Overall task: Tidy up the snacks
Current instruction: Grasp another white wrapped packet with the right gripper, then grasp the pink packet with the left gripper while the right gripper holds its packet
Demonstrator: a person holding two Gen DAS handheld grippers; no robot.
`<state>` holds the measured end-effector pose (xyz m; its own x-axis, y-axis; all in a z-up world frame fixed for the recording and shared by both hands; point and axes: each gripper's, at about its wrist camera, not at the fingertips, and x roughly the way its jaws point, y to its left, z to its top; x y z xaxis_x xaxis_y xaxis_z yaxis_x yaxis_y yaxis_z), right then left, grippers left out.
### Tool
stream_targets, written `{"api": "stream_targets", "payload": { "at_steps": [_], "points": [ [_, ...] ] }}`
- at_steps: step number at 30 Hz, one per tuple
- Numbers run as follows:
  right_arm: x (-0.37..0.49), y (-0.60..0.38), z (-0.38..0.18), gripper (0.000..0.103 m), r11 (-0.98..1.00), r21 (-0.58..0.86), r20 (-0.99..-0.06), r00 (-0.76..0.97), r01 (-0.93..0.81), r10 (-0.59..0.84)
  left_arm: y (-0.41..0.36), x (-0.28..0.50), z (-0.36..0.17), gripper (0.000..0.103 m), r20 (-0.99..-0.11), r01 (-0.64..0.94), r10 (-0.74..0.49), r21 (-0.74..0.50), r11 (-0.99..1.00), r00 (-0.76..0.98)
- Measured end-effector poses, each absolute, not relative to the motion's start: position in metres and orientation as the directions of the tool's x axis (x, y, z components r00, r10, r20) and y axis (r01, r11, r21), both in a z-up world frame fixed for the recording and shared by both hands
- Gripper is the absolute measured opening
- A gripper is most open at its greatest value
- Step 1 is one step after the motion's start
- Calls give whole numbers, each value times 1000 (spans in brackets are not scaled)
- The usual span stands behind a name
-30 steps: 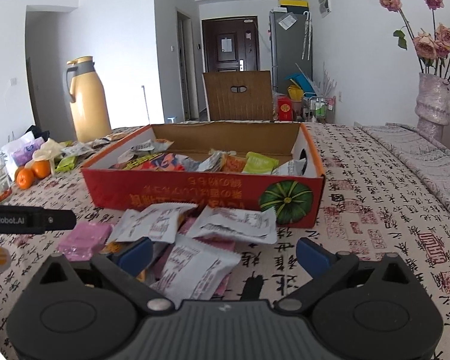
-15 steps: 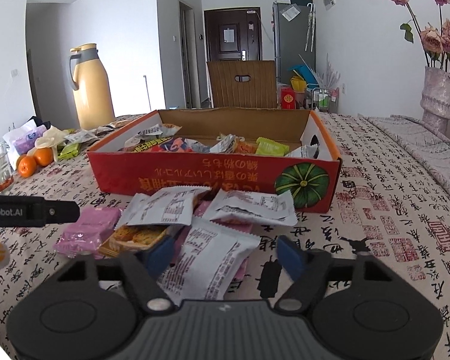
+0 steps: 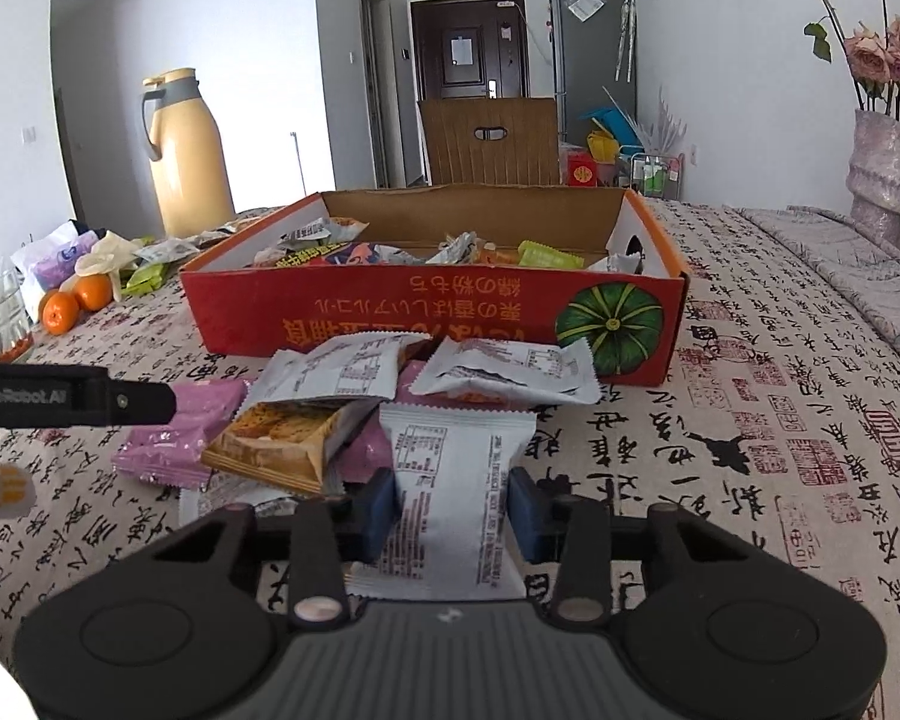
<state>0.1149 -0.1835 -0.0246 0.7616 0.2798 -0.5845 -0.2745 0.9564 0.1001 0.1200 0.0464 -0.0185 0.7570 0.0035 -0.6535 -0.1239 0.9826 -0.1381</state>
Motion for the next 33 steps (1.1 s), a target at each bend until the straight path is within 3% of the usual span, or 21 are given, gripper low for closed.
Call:
{"api": "stream_targets", "payload": {
  "at_steps": [21,27,33],
  "points": [
    [114,-220,-24,39,973,129,-553,801,-190,229,29,143,-32,103,-697,-127,37,-78,989,716],
    [116,-224,-26,39,974,132,-555,801,-182,225,24,147,-34,95,-704,-110,26,-75,991,710],
    [117,-225,-27,39,973,138,-557,798,-185,231,23,148,-36,79,-710,-91,5,-83,992,704]
  ]
}}
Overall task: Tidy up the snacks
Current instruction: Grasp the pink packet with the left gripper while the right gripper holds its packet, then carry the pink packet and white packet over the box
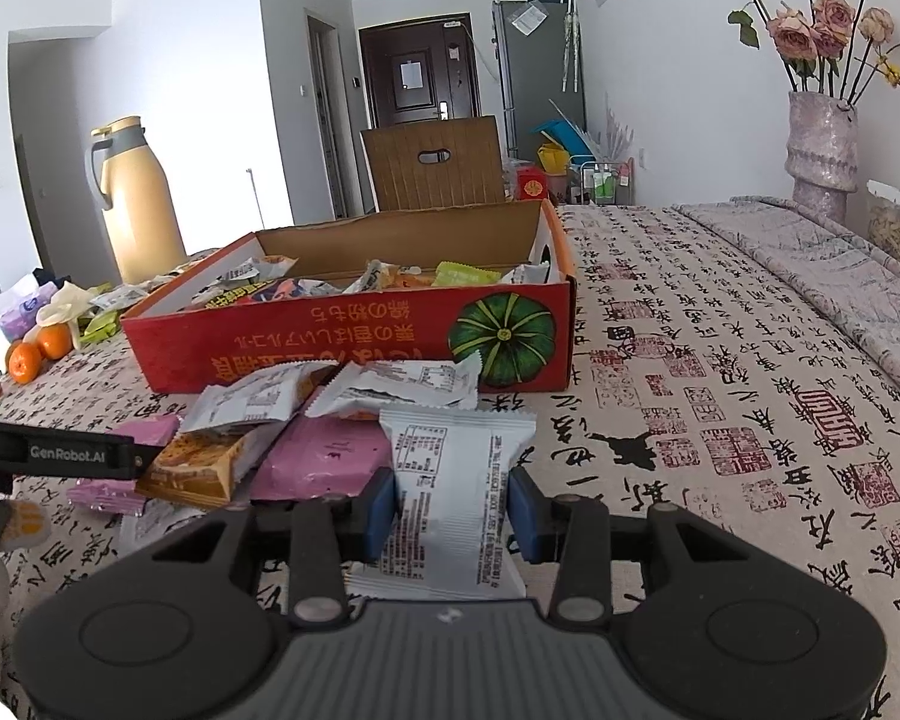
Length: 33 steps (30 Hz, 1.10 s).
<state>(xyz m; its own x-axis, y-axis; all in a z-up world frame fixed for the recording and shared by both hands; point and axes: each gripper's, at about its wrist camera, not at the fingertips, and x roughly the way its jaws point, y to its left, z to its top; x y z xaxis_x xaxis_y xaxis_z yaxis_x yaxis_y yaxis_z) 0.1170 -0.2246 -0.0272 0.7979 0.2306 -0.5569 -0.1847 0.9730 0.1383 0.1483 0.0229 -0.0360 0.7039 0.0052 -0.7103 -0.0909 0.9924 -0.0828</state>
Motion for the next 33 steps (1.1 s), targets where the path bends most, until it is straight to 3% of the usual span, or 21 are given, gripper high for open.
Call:
{"api": "stream_targets", "payload": {
  "at_steps": [4,7,33],
  "points": [
    [117,-223,-28,39,972,141,-558,796,-187,234,21,148,-35,65,-704,-77,-2,-80,994,710],
    [117,-224,-28,39,972,141,-558,796,-188,235,21,147,-35,62,-699,-69,-6,-80,994,715],
    [101,-225,-16,39,968,151,-520,817,-201,250,29,118,-7,62,-627,-93,27,-73,993,779]
  ]
}}
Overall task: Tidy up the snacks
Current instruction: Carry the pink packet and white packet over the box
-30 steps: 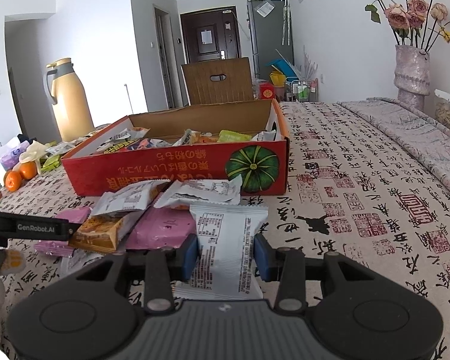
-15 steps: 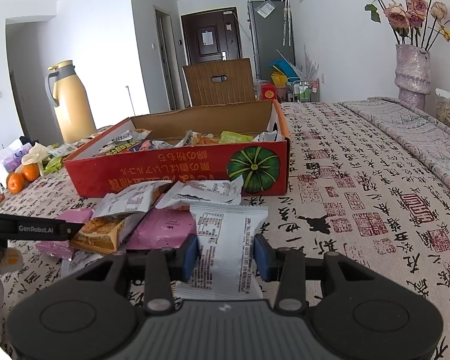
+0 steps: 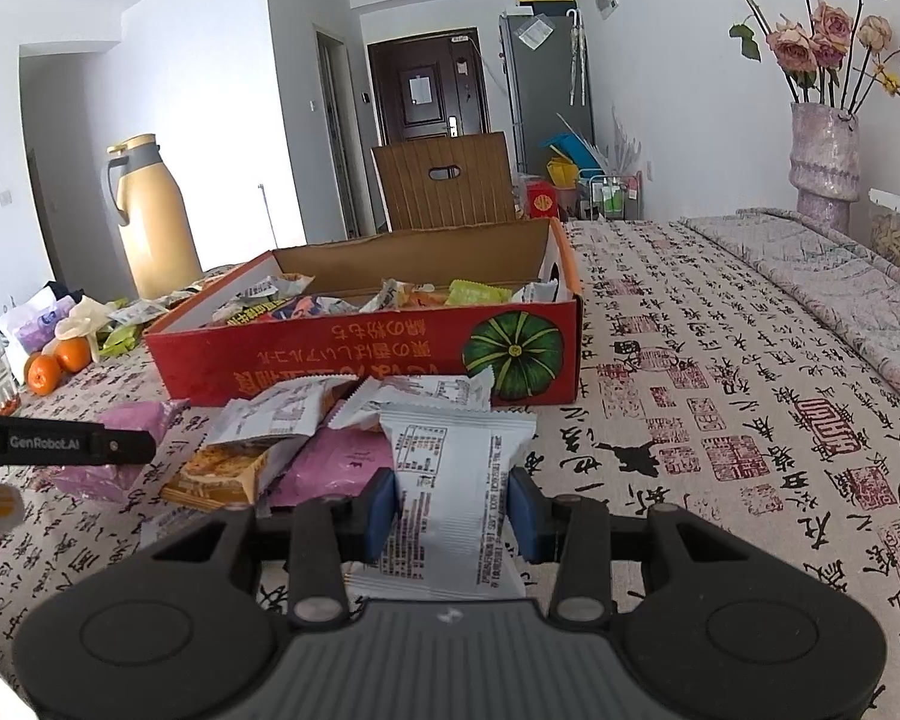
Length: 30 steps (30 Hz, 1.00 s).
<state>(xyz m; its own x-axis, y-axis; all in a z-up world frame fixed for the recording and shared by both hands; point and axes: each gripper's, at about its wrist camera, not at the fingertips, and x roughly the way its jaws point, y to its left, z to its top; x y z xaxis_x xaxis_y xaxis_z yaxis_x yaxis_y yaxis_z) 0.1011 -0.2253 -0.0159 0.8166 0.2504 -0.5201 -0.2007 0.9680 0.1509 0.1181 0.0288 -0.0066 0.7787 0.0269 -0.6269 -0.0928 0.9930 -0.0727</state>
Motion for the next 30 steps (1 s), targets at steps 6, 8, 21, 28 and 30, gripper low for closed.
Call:
{"api": "stream_targets", "payload": {
  "at_steps": [6,8,21,28,30],
  "points": [
    [97,-226,-9,39,968,151,-501,828,-201,250,27,111,6,62,-594,-85,28,-67,994,804],
    [97,-226,-7,39,967,150,-493,833,-205,252,26,110,10,62,-584,-81,25,-70,994,811],
    [105,-225,10,39,968,144,-442,862,-203,247,16,116,35,62,-522,-47,1,-75,996,853],
    [118,-224,18,39,967,145,-413,876,-208,250,8,129,47,62,-496,-25,-13,-71,997,868],
    [123,-223,21,39,967,146,-406,878,-211,253,6,134,50,62,-487,-20,-15,-67,998,873]
  ]
}}
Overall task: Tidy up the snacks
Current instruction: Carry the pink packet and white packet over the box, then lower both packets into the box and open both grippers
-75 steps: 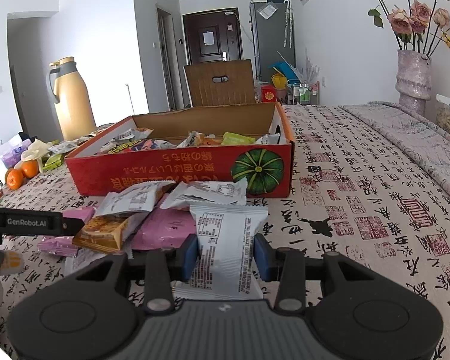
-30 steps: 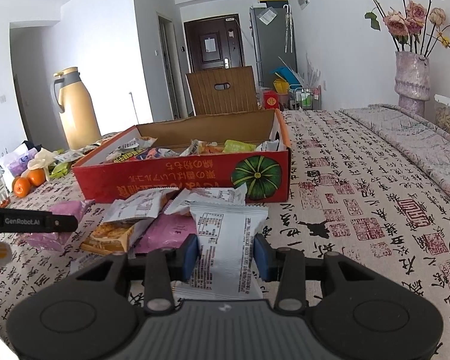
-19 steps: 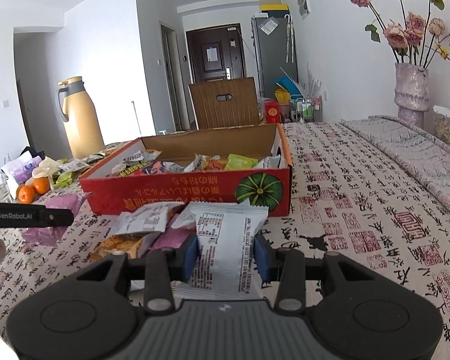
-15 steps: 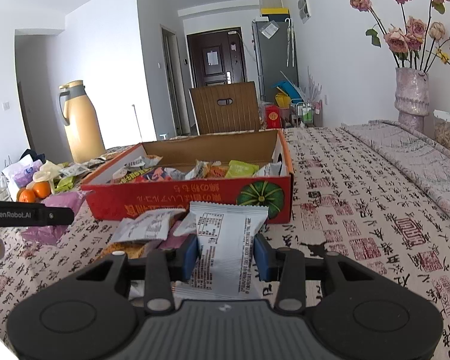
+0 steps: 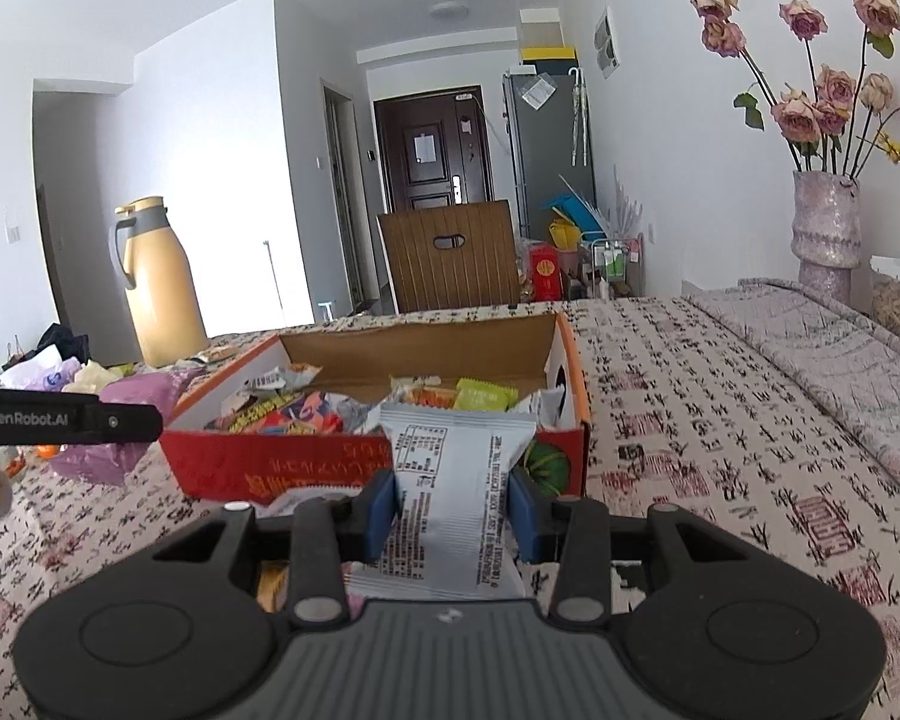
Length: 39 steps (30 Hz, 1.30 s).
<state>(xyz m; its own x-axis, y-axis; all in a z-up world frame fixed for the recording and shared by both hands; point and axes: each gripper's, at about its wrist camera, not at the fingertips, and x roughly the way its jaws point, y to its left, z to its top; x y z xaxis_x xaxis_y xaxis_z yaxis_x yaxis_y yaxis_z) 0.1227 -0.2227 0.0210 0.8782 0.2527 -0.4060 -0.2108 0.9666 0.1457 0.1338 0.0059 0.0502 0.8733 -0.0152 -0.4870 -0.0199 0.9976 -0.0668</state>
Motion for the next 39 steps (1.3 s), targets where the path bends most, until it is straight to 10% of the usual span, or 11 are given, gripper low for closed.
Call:
{"api": "stream_targets", "payload": {
  "at_steps": [39],
  "points": [
    [268,-202,8,39,959,160,-401,872,-234,280,-8,262,20,62,-535,15,-39,-49,999,844]
  ]
}}
